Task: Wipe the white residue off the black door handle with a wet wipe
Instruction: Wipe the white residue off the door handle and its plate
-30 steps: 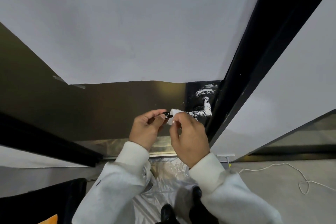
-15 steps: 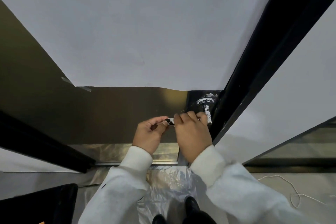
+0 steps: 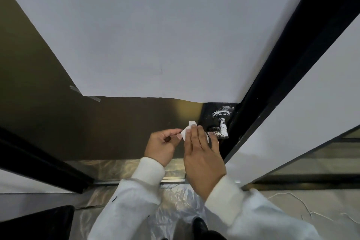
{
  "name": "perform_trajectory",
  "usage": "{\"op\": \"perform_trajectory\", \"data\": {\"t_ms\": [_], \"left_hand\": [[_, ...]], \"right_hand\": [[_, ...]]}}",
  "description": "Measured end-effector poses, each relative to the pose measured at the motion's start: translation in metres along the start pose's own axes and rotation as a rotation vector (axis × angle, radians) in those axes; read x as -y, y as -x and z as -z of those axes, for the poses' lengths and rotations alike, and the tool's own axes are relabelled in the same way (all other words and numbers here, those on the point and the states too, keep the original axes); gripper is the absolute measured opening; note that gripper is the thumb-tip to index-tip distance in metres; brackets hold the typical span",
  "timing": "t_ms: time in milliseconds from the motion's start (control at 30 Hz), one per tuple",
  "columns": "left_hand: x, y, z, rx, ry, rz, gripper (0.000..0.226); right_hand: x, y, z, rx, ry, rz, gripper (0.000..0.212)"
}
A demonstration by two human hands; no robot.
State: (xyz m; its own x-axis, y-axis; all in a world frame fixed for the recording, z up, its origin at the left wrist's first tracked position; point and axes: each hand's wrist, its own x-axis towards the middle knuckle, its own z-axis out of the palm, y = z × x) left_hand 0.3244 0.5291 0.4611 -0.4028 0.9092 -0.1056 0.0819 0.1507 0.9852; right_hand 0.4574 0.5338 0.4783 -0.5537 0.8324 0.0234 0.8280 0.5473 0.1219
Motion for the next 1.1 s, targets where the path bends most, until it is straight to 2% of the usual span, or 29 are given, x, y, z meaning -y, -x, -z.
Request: {"op": "perform_trajectory", "data": {"t_ms": [133,267,467,600,667,800,900,967,1100], "left_hand": [[-0.003,0.000,0.001,0.018,-0.016,-0.001,0.028],[-0.005,0.001,0.002,0.028,0.004,0.014,0.018],[-0.003,-0.002,0.003,0.056,-0.090,-0.036,0.030],[-0.002,-0.004,0.003,0.097,-0.158,-0.027,0.023],[-0.008,-0.004,0.003,0.115,-0.258,-0.052,0.021],[-0.023,-0.006,0.006,0.136,-0.663,-0.230,0.032],[-0.023,-0.014,0.009,0.160,-0.821,-0.195,0.038],[-0.024,-0.014,0.007,0.171,-0.832,-0.163,0.043],[-0.036,-0.011,-0.004,0.236,-0.942,-0.127,0.029]], "right_hand": [[0.003,-0.011,0.001,0.000,-0.039,0.018,0.063],[0.003,0.011,-0.001,-0.038,-0.044,0.044,0.066],[0.006,-0.013,-0.005,-0.041,-0.100,-0.006,0.058],[-0.007,-0.005,-0.009,-0.181,-0.141,0.073,0.055],[-0.011,-0.009,-0.006,-0.232,-0.149,0.079,0.049],[-0.017,-0.025,0.001,-0.274,-0.228,0.108,0.029],[-0.025,-0.033,0.005,-0.288,-0.269,0.139,0.018],[-0.028,-0.033,-0.001,-0.339,-0.282,0.168,0.017],[-0.032,-0.013,-0.025,-0.418,-0.428,0.139,0.020]]}}
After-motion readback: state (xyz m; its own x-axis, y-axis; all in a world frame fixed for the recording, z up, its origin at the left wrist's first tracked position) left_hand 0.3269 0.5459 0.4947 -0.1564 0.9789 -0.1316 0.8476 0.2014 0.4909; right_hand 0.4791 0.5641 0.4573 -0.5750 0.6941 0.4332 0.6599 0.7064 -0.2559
